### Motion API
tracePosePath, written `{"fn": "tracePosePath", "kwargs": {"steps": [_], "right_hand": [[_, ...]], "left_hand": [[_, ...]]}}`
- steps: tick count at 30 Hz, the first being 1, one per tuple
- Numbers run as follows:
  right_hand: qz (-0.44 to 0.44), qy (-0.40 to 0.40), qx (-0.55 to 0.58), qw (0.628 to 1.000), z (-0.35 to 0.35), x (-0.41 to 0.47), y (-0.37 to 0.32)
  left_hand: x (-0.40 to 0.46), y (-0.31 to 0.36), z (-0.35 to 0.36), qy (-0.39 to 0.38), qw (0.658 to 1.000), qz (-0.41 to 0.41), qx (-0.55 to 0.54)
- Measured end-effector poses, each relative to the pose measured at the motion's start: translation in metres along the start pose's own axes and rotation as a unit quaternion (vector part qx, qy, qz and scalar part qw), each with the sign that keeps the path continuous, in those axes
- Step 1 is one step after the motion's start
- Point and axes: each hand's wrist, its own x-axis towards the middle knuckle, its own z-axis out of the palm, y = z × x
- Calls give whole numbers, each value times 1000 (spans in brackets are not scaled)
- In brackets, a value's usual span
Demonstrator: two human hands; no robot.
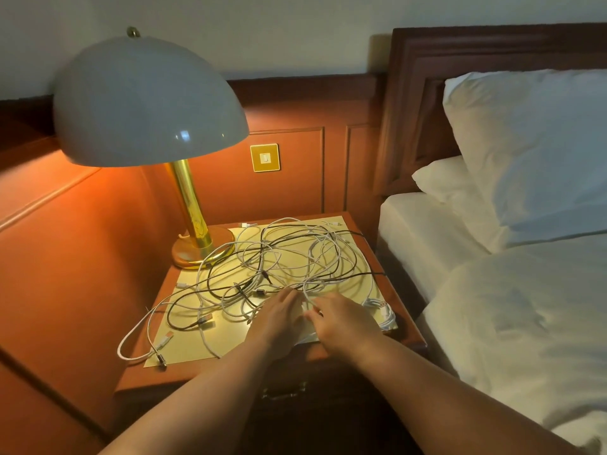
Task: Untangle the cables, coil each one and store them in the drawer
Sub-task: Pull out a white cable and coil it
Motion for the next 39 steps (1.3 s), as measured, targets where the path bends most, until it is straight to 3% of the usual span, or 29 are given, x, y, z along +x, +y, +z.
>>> {"fn": "tracePosePath", "kwargs": {"steps": [4, 7, 10, 13, 17, 21, 23, 27, 31, 35, 39], "right_hand": [[-105, -14, -46, 993, 6, -1, 8], [-152, -35, 96, 983, 2, -1, 10], [-132, -84, 267, 951, -2, -2, 11], [-76, -77, 429, 897, -10, -6, 9], [20, 3, 550, 835, -17, -6, 7], [157, -1, 714, 683, -10, 1, 3], [231, -7, 720, 654, -7, 3, -1], [317, -58, 664, 675, 0, 4, -5], [300, -162, 610, 715, 1, 6, -4], [274, -145, 546, 779, 1, 8, -5], [236, -156, 393, 875, 6, 8, -3]], "left_hand": [[1, -1, 1, 3, 1000, 4, -2], [1, -1, 3, 9, 1000, 6, -9], [2, -4, 5, -1, 1000, -8, -17], [3, -7, 7, -2, 1000, -1, -8], [2, -9, 8, 2, 1000, 3, -7], [3, -10, 9, -6, 1000, -8, -3], [4, -9, 9, -9, 1000, -8, 8], [4, -8, 8, -20, 1000, -13, 15], [4, -10, 8, -29, 999, 1, 29], [3, -9, 7, -37, 999, -6, 18], [1, -5, 5, -31, 999, -8, 15]]}}
